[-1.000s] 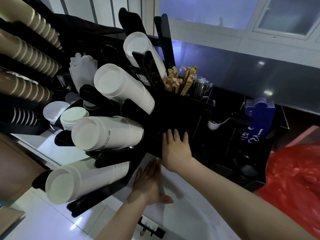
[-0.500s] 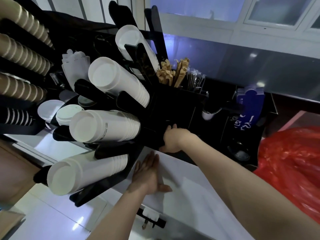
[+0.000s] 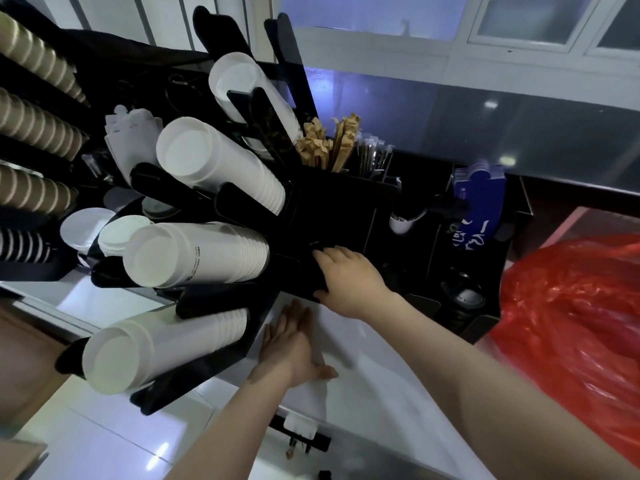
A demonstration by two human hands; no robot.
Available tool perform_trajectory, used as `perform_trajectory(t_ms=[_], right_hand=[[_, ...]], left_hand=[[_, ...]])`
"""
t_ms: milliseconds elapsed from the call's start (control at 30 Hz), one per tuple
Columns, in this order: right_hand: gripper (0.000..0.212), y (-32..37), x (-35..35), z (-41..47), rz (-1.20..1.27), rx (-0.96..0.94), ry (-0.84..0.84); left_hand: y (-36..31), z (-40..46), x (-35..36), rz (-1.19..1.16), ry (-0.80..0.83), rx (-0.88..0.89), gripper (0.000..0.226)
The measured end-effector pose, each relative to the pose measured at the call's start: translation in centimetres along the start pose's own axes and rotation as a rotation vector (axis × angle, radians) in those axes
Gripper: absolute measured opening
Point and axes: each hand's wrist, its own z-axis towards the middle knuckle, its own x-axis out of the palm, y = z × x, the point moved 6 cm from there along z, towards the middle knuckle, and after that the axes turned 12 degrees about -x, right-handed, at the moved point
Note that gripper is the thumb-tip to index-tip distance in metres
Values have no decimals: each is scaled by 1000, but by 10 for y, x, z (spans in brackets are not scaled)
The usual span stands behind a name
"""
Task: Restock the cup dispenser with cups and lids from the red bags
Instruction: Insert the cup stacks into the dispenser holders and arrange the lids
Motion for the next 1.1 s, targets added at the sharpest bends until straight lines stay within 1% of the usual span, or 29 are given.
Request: perform_trajectory(t_ms=[67, 133, 200, 267, 333, 433, 500, 567, 600, 667, 733, 767, 833, 900, 1000, 1100], right_hand=[[56, -3, -13, -26, 123, 41, -216], [40, -16, -26, -61, 207, 118, -439], [30, -35, -33, -97, 242, 204, -598], [25, -54, -38, -128, 244, 289, -687], [24, -71, -39, -154, 233, 372, -735], [28, -97, -37, -182, 244, 478, -769], [35, -111, -35, -191, 275, 529, -738], [50, -120, -32, -192, 323, 528, -658], [60, -121, -31, -190, 344, 508, -605], [76, -123, -28, -186, 330, 458, -497], [85, -126, -24, -180, 271, 435, -385], [88, -128, -21, -177, 237, 437, -324], [94, -129, -14, -169, 158, 447, -202], [97, -129, -8, -161, 85, 451, -111], [96, -131, -3, -154, 94, 456, -105], [96, -133, -1, -151, 90, 445, -89]], left_hand=[[-9, -4, -5, -4, -63, 26, 120], [-25, -12, -15, -19, -194, 78, 110], [-43, -21, -26, -111, -323, 127, 104], [-57, -30, -35, -250, -386, 134, 102], [-69, -37, -41, -341, -423, 132, 101], [-92, -49, -49, -333, -502, 230, 103], [-113, -55, -56, -281, -545, 346, 100], [-134, -55, -60, -166, -556, 424, 96], [-141, -53, -58, -104, -534, 433, 94], [-148, -45, -46, -38, -440, 411, 92], [-148, -40, -31, -50, -293, 357, 97], [-146, -40, -26, -75, -246, 339, 99], [-144, -40, -26, -118, -249, 325, 97], [-144, -41, -31, -107, -273, 327, 94], [-144, -42, -31, -47, -278, 319, 95], [-142, -40, -31, -20, -248, 301, 95]])
